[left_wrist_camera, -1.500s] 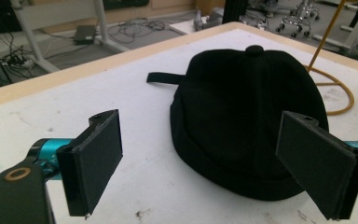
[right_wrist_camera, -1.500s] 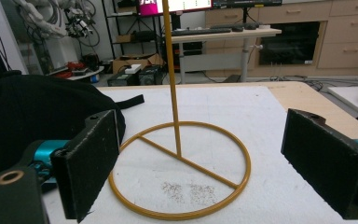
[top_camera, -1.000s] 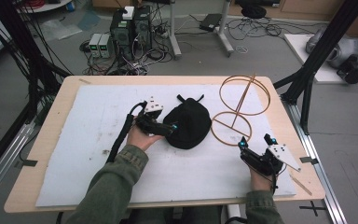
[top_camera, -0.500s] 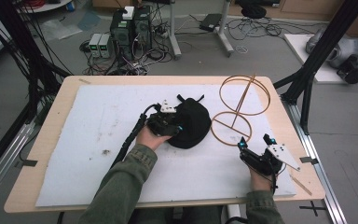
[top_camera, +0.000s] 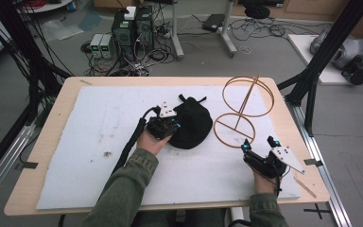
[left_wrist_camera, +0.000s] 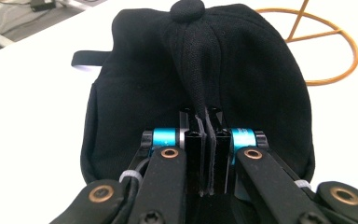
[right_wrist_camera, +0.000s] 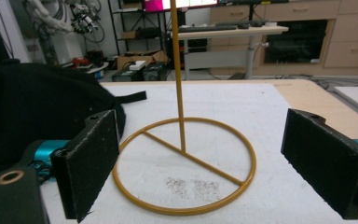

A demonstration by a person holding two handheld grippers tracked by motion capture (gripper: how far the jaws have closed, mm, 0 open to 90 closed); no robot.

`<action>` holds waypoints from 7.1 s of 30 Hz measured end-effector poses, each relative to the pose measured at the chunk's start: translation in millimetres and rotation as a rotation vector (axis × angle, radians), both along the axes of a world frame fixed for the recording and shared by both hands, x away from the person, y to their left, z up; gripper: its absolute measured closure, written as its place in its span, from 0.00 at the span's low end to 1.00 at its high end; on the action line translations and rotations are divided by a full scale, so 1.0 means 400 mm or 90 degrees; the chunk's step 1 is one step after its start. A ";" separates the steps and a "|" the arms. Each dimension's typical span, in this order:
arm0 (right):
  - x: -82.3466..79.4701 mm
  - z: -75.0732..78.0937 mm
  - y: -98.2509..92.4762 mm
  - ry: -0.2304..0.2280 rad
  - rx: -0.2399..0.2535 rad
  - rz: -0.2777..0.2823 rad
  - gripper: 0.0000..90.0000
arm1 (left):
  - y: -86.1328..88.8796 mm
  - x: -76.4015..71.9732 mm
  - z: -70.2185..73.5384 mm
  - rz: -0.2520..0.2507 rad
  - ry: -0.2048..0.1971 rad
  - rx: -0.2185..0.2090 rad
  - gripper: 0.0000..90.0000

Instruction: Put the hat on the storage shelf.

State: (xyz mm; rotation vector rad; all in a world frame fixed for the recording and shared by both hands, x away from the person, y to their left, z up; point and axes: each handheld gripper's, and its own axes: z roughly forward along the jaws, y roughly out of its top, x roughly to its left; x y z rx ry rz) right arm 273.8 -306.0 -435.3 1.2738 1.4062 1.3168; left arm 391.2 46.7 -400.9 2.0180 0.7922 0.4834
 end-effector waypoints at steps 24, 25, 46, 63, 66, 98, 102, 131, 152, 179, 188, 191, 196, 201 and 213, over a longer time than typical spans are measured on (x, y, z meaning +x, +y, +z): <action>-0.004 -0.002 0.000 -0.005 0.002 -0.004 0.15 | 0.098 -0.072 0.188 0.028 -0.221 -0.251 0.98; -0.004 -0.002 -0.001 -0.004 0.000 -0.004 0.15 | 0.097 -0.075 0.196 0.023 -0.229 -0.255 0.98; -0.005 -0.002 -0.007 -0.010 0.007 -0.005 0.13 | -0.016 -0.049 0.298 -0.065 -0.287 -0.298 0.98; -0.008 -0.001 -0.016 -0.010 0.018 -0.006 0.13 | -0.157 -0.026 0.350 -0.118 -0.280 -0.354 0.97; -0.008 -0.002 -0.016 -0.011 0.018 -0.007 0.13 | -0.198 -0.017 0.351 -0.129 -0.264 -0.348 0.97; -0.006 0.000 -0.022 -0.017 0.022 -0.004 0.13 | -0.366 0.057 0.364 -0.160 -0.113 -0.193 0.93; -0.006 0.000 -0.021 -0.018 0.021 -0.004 0.13 | -0.361 0.051 0.360 -0.161 -0.113 -0.195 0.93; -0.008 0.001 -0.013 -0.016 0.015 -0.001 0.13 | -0.085 0.018 0.309 -0.036 -0.172 -0.268 0.28; -0.011 0.002 -0.010 -0.014 0.019 -0.001 0.13 | 0.186 -0.043 0.237 0.095 -0.221 -0.241 0.21; -0.016 0.001 -0.013 -0.014 0.037 -0.026 0.13 | 0.476 -0.194 0.133 0.386 -0.318 -0.205 0.18; -0.016 -0.001 -0.011 -0.011 0.036 -0.029 0.13 | 0.522 -0.248 0.069 0.446 -0.324 -0.199 0.19; -0.016 -0.001 -0.010 -0.012 0.035 -0.028 0.13 | 0.534 -0.267 0.041 0.462 -0.326 -0.191 0.19; -0.016 -0.002 -0.011 -0.013 0.038 -0.028 0.13 | 0.553 -0.288 -0.004 0.491 -0.315 -0.177 0.19; -0.016 -0.005 -0.013 -0.014 0.038 -0.032 0.12 | 0.565 -0.313 -0.037 0.517 -0.320 -0.167 0.20; -0.016 -0.009 -0.013 -0.023 0.033 -0.046 0.12 | 0.583 -0.347 -0.094 0.532 -0.293 -0.173 0.20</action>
